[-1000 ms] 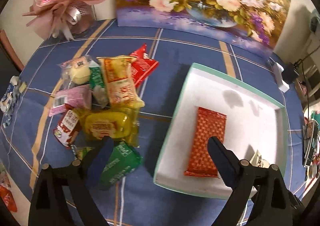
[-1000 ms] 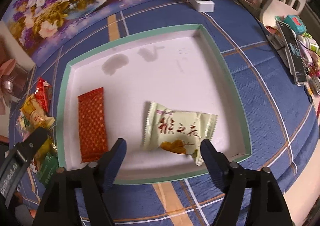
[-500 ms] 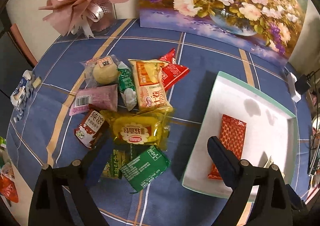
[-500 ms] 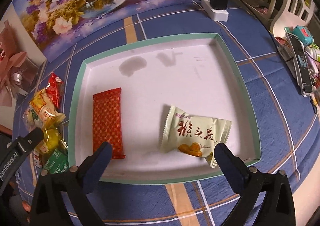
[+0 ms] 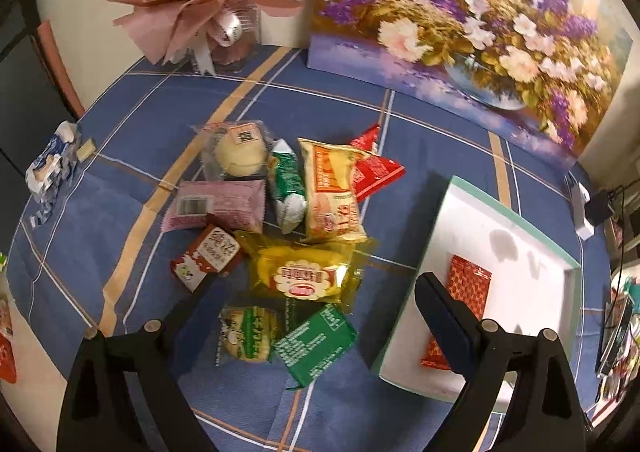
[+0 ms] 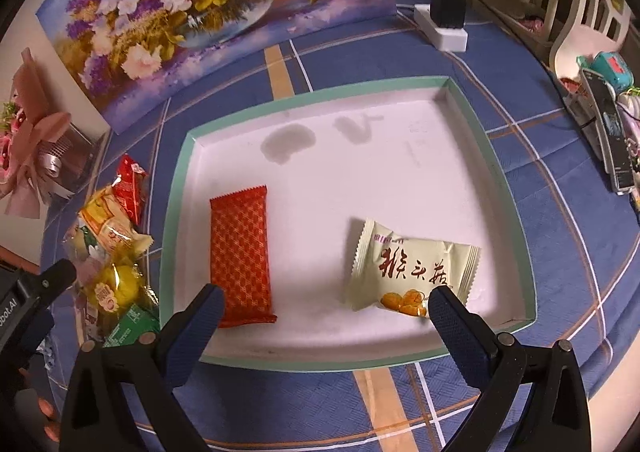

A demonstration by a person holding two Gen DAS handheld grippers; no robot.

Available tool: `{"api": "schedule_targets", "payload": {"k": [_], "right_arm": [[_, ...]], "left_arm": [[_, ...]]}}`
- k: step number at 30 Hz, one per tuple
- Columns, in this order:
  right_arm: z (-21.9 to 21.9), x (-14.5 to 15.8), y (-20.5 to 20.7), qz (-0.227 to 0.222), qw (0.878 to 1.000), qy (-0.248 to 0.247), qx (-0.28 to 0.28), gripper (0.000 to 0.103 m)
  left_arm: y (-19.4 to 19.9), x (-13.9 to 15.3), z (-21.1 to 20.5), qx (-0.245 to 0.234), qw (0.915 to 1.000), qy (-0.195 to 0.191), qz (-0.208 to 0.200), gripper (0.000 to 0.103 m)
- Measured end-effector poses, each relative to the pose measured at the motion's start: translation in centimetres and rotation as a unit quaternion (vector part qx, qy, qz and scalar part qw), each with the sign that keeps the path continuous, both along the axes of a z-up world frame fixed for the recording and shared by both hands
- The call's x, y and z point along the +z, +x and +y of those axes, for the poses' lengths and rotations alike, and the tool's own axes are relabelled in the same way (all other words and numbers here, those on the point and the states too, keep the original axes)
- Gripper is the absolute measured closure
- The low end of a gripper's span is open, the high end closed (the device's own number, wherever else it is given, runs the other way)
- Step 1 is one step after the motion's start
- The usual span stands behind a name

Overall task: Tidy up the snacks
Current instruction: 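Move both tools back over the snack pile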

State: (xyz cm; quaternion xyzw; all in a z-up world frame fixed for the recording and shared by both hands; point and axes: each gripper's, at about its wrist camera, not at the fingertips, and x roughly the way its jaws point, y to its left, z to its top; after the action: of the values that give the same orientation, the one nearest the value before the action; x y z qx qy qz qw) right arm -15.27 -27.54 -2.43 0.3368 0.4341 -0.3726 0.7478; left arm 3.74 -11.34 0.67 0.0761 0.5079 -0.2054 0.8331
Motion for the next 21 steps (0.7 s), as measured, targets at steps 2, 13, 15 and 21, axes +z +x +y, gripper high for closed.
{"api": "schedule_targets", "payload": {"k": [2, 13, 15, 21], "right_arm": [[0.2, 0.3, 0.1, -0.006, 1.000, -0.005, 0.004, 0.000], [2.0, 1.2, 2.2, -0.054, 0.998, 0.001, 0.034, 0.000], [2.4, 1.2, 2.9, -0.053, 0.998, 0.000, 0.039, 0.000], [3.5, 0.9, 4.8, -0.041, 0.998, -0.011, 0.048, 0.001]], "left_arm": [[0.4, 0.0, 0.5, 0.007, 1.0000, -0.003, 0.003, 0.008], [2.9, 0.2, 4.3, 0.050, 0.9986, 0.014, 0.003, 0.008], [3.7, 0.0, 5.4, 0.067, 0.9975, 0.024, 0.005, 0.008], [5.9, -0.9, 9.2, 0.118, 0.9922, 0.026, 0.030, 0.008]]}}
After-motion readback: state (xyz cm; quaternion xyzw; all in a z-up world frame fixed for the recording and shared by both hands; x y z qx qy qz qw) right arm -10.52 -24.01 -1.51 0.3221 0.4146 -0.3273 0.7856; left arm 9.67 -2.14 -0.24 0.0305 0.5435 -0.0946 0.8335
